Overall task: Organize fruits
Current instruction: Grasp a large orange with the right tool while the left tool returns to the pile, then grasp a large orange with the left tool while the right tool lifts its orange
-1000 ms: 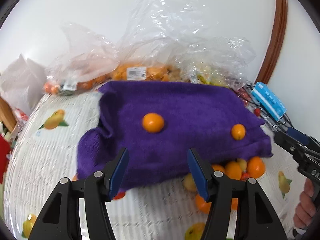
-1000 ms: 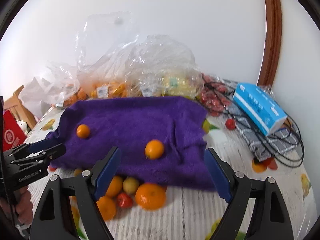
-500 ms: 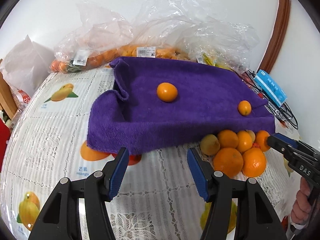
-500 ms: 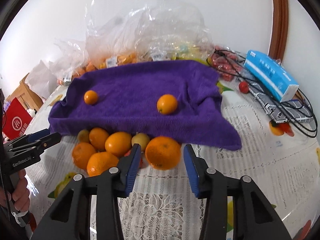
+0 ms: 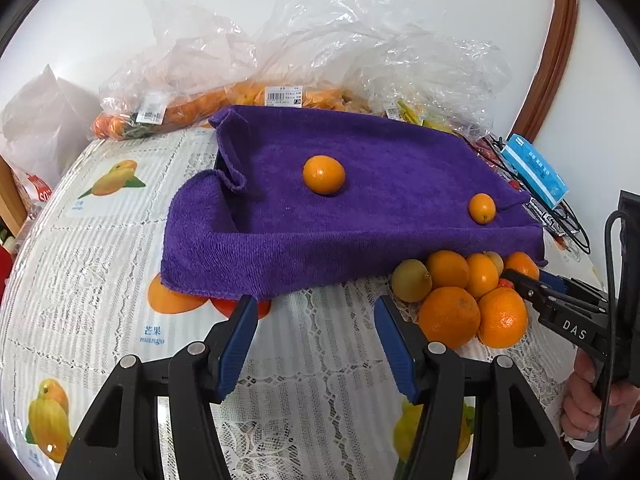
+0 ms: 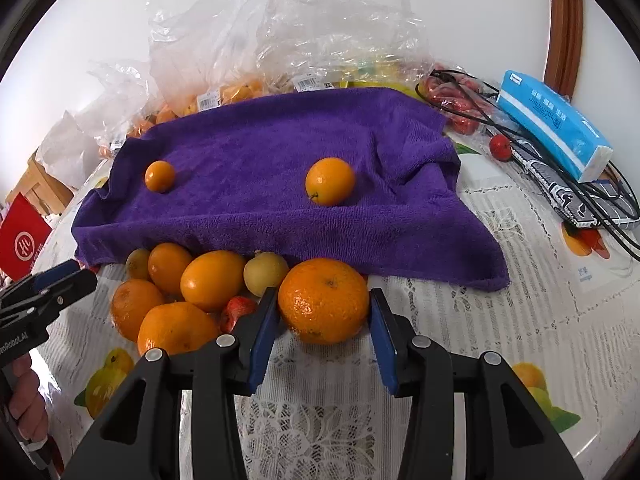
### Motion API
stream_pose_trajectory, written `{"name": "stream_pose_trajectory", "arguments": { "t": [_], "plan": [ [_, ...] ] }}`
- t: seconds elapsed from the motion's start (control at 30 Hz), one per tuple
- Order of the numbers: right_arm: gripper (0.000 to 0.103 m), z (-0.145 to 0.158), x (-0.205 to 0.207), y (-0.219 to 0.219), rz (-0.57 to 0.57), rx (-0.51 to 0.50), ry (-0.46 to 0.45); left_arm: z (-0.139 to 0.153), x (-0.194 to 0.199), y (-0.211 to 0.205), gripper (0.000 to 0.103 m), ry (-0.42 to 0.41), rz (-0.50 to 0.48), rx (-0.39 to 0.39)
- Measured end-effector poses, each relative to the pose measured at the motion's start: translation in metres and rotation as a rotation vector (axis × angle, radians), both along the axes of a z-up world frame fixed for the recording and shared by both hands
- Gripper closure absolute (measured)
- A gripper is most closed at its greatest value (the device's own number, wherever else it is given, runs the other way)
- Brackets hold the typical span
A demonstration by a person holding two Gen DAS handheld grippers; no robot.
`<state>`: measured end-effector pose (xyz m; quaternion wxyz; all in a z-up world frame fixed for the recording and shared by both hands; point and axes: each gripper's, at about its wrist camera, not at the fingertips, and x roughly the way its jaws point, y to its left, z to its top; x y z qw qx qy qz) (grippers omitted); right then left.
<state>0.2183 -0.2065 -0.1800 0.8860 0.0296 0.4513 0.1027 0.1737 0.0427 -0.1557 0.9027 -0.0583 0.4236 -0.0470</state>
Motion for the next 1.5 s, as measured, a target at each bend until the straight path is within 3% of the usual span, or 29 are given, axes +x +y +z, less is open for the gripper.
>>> {"name": "stream_pose_trajectory", "arguments": {
  "t": [0.4, 0.53, 0.77, 1.2, 1.37, 1.43, 1.5],
  "plan": [
    [0.06, 0.005, -0.024, -0.013, -0.036, 0.006, -0.03, -0.005, -0.001, -0.002, 0.044, 0.014, -0.029, -0.011],
    [0.06, 0.004, -0.037, -0.02, -0.046, -0.021, -0.024, -0.005, -0.004, -0.01, 0.044, 0.013, -0.071, -0.016],
    [0.06, 0.003, -0.046, -0.034, -0.072, 0.02, -0.016, 0.001, -0.016, -0.028, 0.044, -0.027, -0.167, -0.041],
    [0.059, 0.004, -0.052, -0.032, -0.086, 0.001, -0.02, -0.007, -0.008, -0.063, 0.045, 0.005, -0.227, 0.002],
    [0.059, 0.003, -0.052, -0.033, -0.084, 0.003, -0.018, -0.012, -0.002, -0.071, 0.049, 0.022, -0.218, 0.012],
    [0.059, 0.003, -0.052, -0.033, -0.084, 0.011, -0.017, -0.012, 0.0, -0.073, 0.06, 0.023, -0.213, 0.007],
    [0.059, 0.002, -0.052, -0.035, -0.086, 0.026, -0.017, -0.011, -0.002, -0.074, 0.062, 0.021, -0.221, 0.003]
  ]
}}
